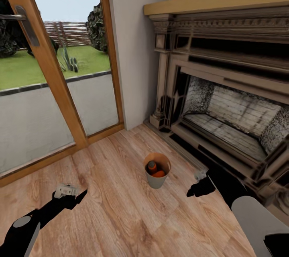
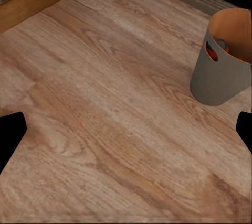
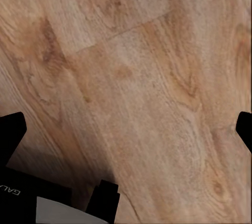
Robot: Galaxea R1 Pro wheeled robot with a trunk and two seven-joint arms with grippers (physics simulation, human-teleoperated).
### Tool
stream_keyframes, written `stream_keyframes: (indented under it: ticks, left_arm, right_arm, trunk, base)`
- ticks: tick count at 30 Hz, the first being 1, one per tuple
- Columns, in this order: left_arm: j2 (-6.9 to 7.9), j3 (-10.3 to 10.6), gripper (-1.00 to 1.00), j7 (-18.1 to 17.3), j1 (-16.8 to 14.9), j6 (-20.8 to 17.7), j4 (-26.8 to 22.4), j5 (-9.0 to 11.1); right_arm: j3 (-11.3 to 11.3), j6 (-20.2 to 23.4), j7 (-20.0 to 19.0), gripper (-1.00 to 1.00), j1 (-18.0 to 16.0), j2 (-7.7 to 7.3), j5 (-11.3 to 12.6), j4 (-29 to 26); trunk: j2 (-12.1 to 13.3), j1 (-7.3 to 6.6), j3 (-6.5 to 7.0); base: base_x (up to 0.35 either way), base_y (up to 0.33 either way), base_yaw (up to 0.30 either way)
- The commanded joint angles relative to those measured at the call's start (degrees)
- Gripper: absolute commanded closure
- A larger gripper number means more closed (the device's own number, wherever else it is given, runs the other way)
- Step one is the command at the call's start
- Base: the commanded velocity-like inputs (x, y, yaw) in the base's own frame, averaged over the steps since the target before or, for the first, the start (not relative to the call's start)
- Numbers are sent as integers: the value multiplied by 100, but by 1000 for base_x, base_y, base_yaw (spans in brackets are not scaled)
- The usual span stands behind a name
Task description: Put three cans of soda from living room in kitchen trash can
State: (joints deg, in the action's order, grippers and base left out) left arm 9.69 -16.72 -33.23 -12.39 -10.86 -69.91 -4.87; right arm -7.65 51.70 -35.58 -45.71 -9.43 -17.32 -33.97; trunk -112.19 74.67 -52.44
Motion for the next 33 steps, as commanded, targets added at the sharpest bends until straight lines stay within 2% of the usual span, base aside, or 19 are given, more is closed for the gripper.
stream_keyframes:
  ticks: [1,3,4,6,8,10,14,16,20,24,33]
  left_arm:
    - [1,-3,-100,41,0,30,72,7]
    - [4,-12,-100,181,0,170,281,24]
    - [6,-22,-100,524,0,429,688,52]
    - [6,-27,-100,620,0,625,900,58]
    - [6,-29,-100,656,0,754,1036,61]
    - [7,-36,-100,727,0,930,1329,59]
    - [7,-36,-100,847,0,1113,1624,57]
    - [10,-39,-100,973,0,1368,1913,60]
    - [27,-43,-100,1098,-4,1654,2315,65]
    - [48,-43,-100,1156,-3,1807,2601,69]
    - [75,-37,-100,1224,-1,2306,3372,66]
  right_arm:
    - [0,-60,17,-100,19,-5,5,3]
    - [4,-190,47,-100,120,-17,15,3]
    - [8,-486,67,-100,337,-67,27,-2]
    - [15,-652,66,-100,443,-113,36,-3]
    - [47,-737,56,-100,522,-134,39,-2]
    - [313,-1038,56,-100,743,-158,39,2]
    - [474,-1342,52,-100,900,-165,35,12]
    - [532,-1463,54,-100,1017,-172,34,21]
    - [571,-1628,62,-100,1171,-179,35,34]
    - [589,-1974,74,-100,1379,-201,42,61]
    - [602,-2350,79,-100,1824,-222,52,99]
  trunk:
    - [42,-23,19]
    - [122,-67,55]
    - [162,-89,73]
    - [242,-133,109]
    - [322,-176,144]
    - [402,-220,180]
    - [563,-308,252]
    - [643,-352,288]
    - [804,-440,360]
    - [964,-528,432]
    - [1325,-726,593]
  base:
    - [0,0,0]
    - [0,0,0]
    - [0,0,0]
    - [0,0,0]
    - [0,0,0]
    - [0,0,0]
    - [0,0,0]
    - [0,0,0]
    - [0,0,0]
    - [0,0,0]
    - [0,0,0]
